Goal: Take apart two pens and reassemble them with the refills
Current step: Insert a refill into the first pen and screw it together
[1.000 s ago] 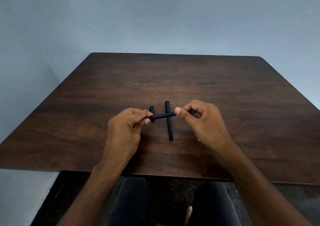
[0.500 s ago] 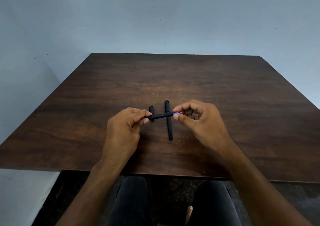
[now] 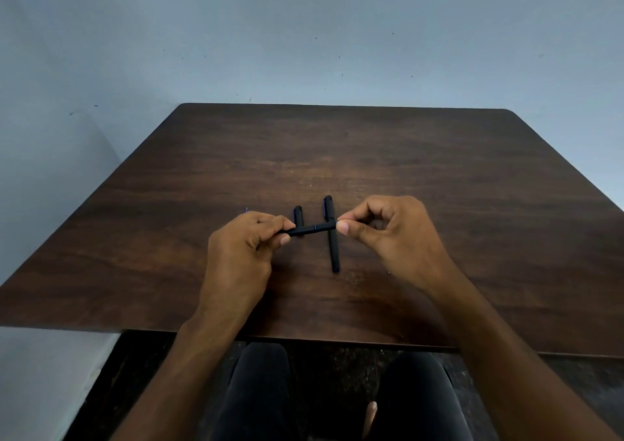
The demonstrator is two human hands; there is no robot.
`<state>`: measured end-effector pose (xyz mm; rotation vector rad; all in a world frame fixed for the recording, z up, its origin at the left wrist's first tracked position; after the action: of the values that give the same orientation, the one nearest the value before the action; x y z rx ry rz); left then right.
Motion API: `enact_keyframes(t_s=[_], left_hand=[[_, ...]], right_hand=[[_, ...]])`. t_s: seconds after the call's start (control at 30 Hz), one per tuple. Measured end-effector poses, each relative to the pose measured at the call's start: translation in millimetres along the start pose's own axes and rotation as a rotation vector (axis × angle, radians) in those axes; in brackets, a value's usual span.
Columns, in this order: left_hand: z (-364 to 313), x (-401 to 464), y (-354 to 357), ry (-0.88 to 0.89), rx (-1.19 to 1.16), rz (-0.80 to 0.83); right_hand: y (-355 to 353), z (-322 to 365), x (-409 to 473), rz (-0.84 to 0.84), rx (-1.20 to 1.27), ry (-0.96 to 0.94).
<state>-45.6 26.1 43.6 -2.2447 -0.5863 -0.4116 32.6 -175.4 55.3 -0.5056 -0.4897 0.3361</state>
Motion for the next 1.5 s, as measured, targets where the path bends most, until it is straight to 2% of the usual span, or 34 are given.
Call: enact_keyframes(t_s=[0.23, 0.4, 0.53, 0.73, 0.87, 1.27, 1.5], left_hand=[[2.5, -1.5, -2.1, -0.026, -0.006, -0.011], [20.6, -3.1, -15.3, -0.077, 0.000, -0.082], [37.1, -6.4, -25.7, -0.132, 0.033, -0.108], [47.0, -7.2, -31.6, -0.147, 0.044, -0.129], [51.9, -7.0, -34.7, -0.143, 0.068, -0.139], [55.9, -5.0, -31.2, -0.163, 0.041, -0.123], [51.7, -4.3, -33.1, -0.137, 0.064, -0.107]], right_hand=[[3.7, -2.0, 6.2, 0.010, 0.099, 0.040], [7.5, 1.6, 19.2, 0.032, 0.181, 0.121], [16.4, 2.8, 39.3, 0.069, -0.030, 0.128], [48.4, 13.6, 65.3, 0.311, -0.349, 0.027], [60.3, 5.5, 71.6, 0.415, -0.459, -0.029], [61.0, 1.3, 68.0, 0.421, -0.634, -0.177], [38.4, 3.0, 55.7, 0.205, -0.353, -0.091]])
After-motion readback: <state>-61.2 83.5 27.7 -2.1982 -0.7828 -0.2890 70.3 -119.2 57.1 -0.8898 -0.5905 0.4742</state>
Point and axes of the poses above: each hand's wrist, its own x-axis towards the middle knuckle, its own y-axis out of the palm, z = x × y, the point moved 3 cm from there along x, towards the middle knuckle, and after that the axes turned 4 degrees about -y, right-handed, at the moved point
